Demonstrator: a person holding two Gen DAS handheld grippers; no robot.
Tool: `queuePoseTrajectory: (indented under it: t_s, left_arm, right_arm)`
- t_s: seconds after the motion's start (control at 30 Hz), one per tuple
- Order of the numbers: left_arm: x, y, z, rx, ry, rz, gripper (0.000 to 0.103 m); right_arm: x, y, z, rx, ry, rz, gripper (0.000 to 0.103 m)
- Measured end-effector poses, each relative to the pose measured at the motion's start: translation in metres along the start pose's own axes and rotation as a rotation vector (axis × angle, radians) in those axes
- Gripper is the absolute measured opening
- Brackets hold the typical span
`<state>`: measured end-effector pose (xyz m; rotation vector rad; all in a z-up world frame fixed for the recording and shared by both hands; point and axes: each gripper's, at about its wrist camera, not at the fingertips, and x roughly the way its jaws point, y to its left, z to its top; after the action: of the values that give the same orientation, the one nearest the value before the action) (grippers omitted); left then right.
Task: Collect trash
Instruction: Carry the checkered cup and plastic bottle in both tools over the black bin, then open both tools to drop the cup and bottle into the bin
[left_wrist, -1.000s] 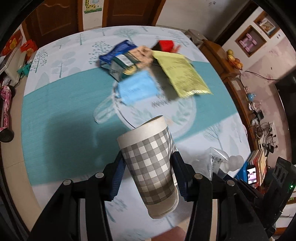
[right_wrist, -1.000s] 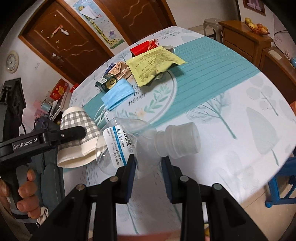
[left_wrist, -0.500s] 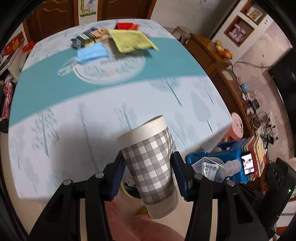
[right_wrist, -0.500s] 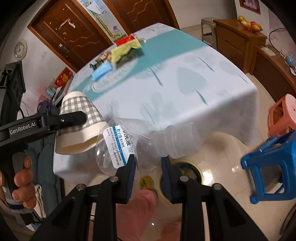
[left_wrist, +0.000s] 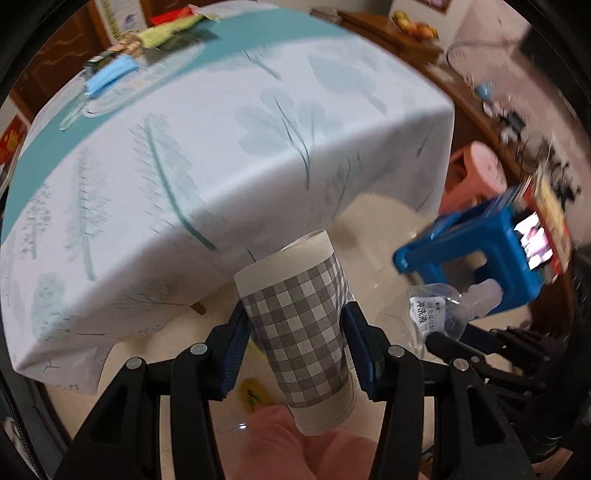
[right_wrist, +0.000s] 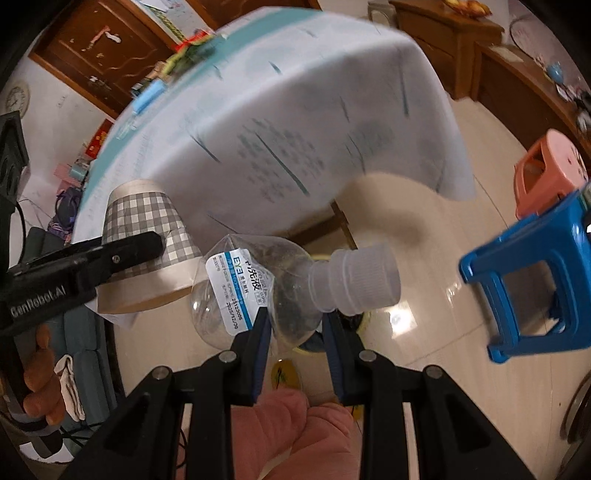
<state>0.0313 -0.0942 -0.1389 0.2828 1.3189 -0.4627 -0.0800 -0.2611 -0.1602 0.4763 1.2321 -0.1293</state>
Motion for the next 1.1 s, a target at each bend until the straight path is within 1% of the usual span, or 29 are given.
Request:
queuePoseTrajectory:
  t_s: [0.1, 0.23, 0.4, 0.47, 0.53, 0.63, 0.7, 0.8, 0.87, 0.9, 1.03, 1.07, 1.1]
  left_arm:
    - [0.031, -0.005, -0.009, 0.008, 0.025, 0.011, 0.049]
    - [0.081, -0.005, -0.018, 0.019, 0.038, 0.027, 0.052]
    - [0.137, -0.002, -0.030, 0.038, 0.057, 0.042, 0.060]
    - [0.157, -0.003, -0.036, 0.057, 0.058, 0.057, 0.062]
    - [0.177, 0.000, -0.039, 0.069, 0.064, 0.078, 0.068]
    - [0.203, 0.008, -0.045, 0.070, 0.073, 0.113, 0.071]
    - [0.213, 0.015, -0.048, 0.063, 0.071, 0.118, 0.082]
    - [0.221, 0.028, -0.054, 0.052, 0.059, 0.125, 0.084]
    - [0.223, 0.036, -0.056, 0.041, 0.054, 0.130, 0.089]
    - [0.223, 0.040, -0.057, 0.031, 0.047, 0.131, 0.090]
    - [0.223, 0.056, -0.060, -0.018, 0.039, 0.128, 0.090]
    - [0.224, 0.059, -0.059, -0.028, 0.039, 0.127, 0.090]
    - [0.223, 0.062, -0.060, -0.038, 0.038, 0.128, 0.090]
  right_arm:
    - [0.027, -0.015, -0.011, 0.026, 0.031, -0.012, 0.028]
    - [0.072, -0.032, -0.023, 0.037, 0.074, -0.028, 0.028]
    - [0.130, -0.050, -0.030, 0.031, 0.108, -0.058, 0.028]
    - [0.150, -0.054, -0.031, 0.025, 0.118, -0.066, 0.028]
    - [0.170, -0.056, -0.032, 0.008, 0.122, -0.077, 0.028]
    - [0.201, -0.057, -0.032, -0.014, 0.133, -0.088, 0.029]
    - [0.218, -0.054, -0.032, -0.029, 0.142, -0.095, 0.029]
    - [0.239, -0.047, -0.031, -0.039, 0.158, -0.093, 0.029]
    - [0.253, -0.041, -0.030, -0.050, 0.174, -0.079, 0.029]
    - [0.257, -0.038, -0.029, -0.055, 0.176, -0.077, 0.029]
    - [0.277, -0.026, -0.026, -0.066, 0.201, -0.064, 0.029]
    - [0.277, -0.024, -0.024, -0.062, 0.209, -0.055, 0.033]
    - [0.280, -0.022, -0.022, -0.061, 0.215, -0.046, 0.041]
